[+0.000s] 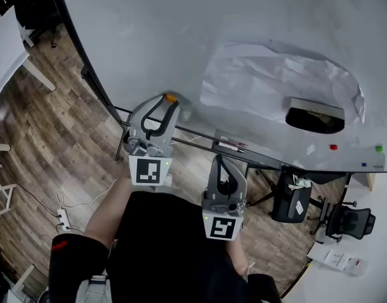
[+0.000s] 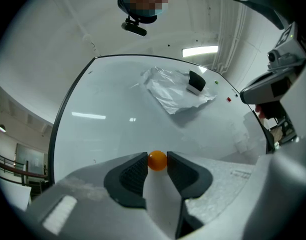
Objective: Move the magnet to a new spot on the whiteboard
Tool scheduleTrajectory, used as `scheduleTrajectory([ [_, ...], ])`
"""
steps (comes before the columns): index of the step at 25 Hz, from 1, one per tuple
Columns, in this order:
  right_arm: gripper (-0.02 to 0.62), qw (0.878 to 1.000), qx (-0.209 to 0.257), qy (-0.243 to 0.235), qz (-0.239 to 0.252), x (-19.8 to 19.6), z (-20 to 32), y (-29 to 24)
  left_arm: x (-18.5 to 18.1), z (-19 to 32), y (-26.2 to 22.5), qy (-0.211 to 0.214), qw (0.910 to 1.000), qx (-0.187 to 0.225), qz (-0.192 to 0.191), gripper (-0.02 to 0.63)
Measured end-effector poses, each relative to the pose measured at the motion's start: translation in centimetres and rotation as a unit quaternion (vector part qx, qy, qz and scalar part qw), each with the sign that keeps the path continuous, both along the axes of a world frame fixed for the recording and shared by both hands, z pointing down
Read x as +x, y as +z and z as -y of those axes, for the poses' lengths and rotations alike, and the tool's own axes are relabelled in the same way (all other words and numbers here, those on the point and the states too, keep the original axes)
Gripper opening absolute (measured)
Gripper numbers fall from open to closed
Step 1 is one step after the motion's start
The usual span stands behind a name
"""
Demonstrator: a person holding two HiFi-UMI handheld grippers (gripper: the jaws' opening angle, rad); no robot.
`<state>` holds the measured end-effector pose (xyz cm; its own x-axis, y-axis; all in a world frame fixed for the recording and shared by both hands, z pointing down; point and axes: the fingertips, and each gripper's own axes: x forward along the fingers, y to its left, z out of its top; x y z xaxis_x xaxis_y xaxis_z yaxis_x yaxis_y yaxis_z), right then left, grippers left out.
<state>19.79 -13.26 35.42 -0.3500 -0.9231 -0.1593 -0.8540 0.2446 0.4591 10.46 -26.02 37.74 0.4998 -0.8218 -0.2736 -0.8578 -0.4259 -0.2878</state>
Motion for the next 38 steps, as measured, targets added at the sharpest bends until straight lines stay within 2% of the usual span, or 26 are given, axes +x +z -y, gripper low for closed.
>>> scheduleTrajectory([
  [21, 0.002, 1.000, 0.011, 0.016, 0.015, -4.2, -3.2, -0.5, -3.5, -3.9, -2.4, 0.031, 0.9994, 0.017, 0.005, 0.129],
  [38, 0.002, 0.995, 0.037, 0.083, 0.040, -6.0, -6.3, -1.5, -4.7, -10.1, -4.4, 0.120, 0.9922, 0.030, 0.017, 0.129],
])
